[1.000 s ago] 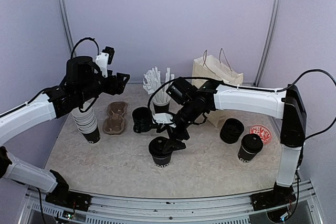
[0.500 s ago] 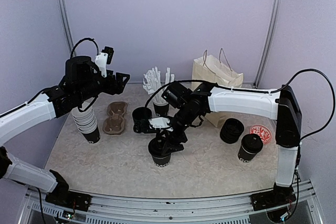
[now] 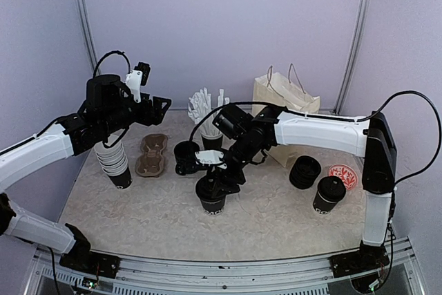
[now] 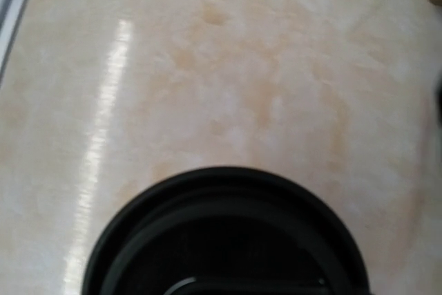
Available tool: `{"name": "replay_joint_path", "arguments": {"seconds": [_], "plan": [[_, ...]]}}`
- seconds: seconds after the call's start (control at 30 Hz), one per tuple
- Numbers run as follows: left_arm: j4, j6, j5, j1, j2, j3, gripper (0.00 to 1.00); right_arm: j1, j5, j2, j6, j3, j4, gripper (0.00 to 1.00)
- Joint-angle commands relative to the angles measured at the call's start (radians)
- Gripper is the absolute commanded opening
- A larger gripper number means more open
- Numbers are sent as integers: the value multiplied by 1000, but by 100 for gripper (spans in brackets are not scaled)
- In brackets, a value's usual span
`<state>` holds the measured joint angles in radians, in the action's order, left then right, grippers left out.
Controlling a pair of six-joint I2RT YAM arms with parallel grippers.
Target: Pack the takeout coffee
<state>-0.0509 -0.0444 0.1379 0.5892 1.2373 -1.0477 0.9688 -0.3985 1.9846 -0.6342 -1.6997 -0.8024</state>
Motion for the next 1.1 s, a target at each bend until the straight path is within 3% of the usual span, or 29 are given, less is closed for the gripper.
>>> {"name": "replay_joint_path", "arguments": {"seconds": [0.0, 0.27, 0.73, 0.77, 0.83, 1.07], "plan": [[10, 0, -15, -9, 5, 5, 79, -87, 25, 10, 53, -71, -5, 72], [5, -2, -18, -9, 1, 5, 79, -248, 15, 72, 155, -179, -9, 72], [-1, 2, -14, -9, -1, 5, 79, -332, 78, 177, 259, -246, 7, 77], [-1, 3, -14, -9, -1, 5, 79, -332, 78, 177, 263, -249, 4, 79], [-3, 3, -15, -9, -1, 3, 79, -332, 55, 165, 264, -251, -2, 98], [-3, 5, -12, -9, 2, 4, 79, -333, -50, 14, 239, -200, -17, 99]]}}
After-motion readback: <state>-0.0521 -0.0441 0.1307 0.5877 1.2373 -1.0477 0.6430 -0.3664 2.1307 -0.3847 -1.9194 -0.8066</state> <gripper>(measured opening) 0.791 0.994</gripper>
